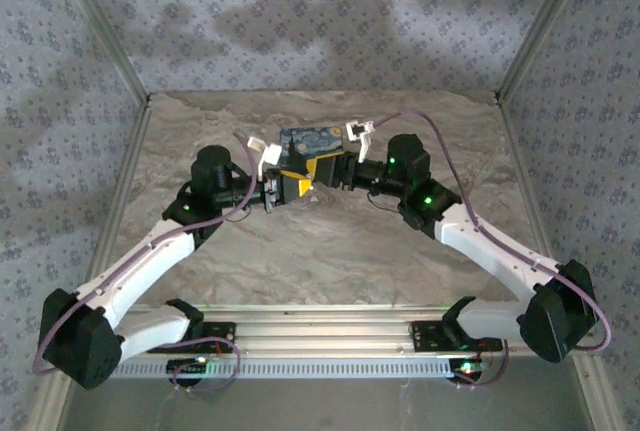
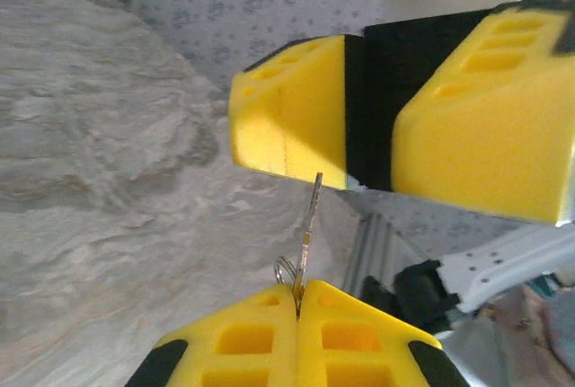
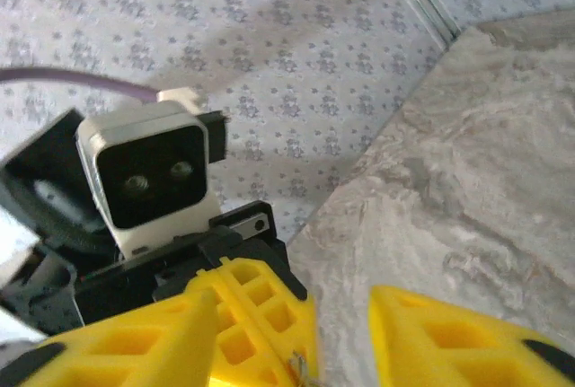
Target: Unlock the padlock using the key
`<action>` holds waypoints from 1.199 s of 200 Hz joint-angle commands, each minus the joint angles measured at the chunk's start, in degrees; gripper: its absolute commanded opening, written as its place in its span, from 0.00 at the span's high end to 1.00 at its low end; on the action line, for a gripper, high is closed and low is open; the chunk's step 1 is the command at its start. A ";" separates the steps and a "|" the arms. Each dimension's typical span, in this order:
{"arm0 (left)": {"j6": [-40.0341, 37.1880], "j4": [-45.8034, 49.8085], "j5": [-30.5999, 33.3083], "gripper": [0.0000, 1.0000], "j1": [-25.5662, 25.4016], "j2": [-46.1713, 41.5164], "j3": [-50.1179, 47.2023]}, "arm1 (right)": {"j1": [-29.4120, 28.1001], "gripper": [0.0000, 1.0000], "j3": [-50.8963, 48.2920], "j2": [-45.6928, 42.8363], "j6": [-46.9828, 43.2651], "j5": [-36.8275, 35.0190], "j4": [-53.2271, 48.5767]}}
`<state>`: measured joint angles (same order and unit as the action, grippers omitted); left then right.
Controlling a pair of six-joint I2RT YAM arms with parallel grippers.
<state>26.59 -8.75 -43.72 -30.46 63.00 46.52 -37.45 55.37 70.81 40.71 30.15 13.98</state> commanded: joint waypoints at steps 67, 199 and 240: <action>-24.63 18.26 38.35 1.00 -9.63 -3.63 5.16 | 1.53 0.42 5.75 1.91 16.44 -8.65 -15.57; -37.39 18.46 55.86 1.00 -17.89 0.72 6.38 | -2.71 0.62 11.86 11.72 23.08 -6.86 -18.08; -39.66 18.58 59.58 1.00 -19.43 3.05 7.70 | -2.95 0.66 12.48 12.69 23.48 -6.51 -19.04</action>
<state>-10.59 9.43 12.32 -49.19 65.08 51.64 -39.97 65.54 82.35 63.18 23.35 -3.33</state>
